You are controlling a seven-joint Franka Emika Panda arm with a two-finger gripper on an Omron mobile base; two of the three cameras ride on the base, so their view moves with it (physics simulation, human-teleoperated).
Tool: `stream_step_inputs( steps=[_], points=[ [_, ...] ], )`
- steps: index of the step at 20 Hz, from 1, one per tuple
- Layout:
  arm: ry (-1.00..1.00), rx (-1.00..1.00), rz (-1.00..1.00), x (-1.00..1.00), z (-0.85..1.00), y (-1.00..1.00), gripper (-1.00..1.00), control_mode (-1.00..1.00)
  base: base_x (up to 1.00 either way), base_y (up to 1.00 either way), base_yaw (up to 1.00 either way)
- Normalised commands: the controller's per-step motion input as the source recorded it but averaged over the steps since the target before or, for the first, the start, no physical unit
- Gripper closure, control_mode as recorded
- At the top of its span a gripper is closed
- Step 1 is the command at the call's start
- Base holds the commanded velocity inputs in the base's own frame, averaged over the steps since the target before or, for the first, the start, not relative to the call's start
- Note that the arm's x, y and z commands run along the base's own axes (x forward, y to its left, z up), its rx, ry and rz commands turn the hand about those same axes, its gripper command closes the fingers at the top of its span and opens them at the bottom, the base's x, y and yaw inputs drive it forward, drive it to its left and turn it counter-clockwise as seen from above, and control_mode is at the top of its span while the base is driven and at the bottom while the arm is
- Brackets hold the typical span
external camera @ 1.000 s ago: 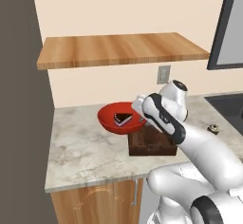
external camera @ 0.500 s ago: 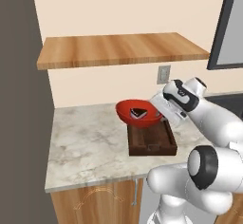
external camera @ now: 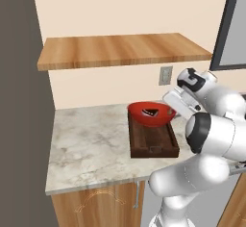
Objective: Place the bowl with cake and the cupcake onto the tray.
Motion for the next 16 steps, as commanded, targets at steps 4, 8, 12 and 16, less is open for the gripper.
stream_step_inputs(
  steps=[4, 8, 12, 16],
  points=[
    [-0.13, 0.02, 0.11, 0.13, -0.08, -0.28, 1.00, -1.00, 0.00, 0.00, 0.00],
    [-0.25, 0.00, 0.09, 0.14, -0.24, -0.17, 1.00, -1.00, 0.00, 0.00, 0.00],
    [-0.17, 0.00, 0.03, 0.16, -0.20, -0.06, 1.00, -1.00, 0.00, 0.00, 0.00],
    [-0.01, 0.00, 0.00, 0.22, -0.12, 0.00, 1.00, -1.00, 0.00, 0.00, 0.00]
  ],
)
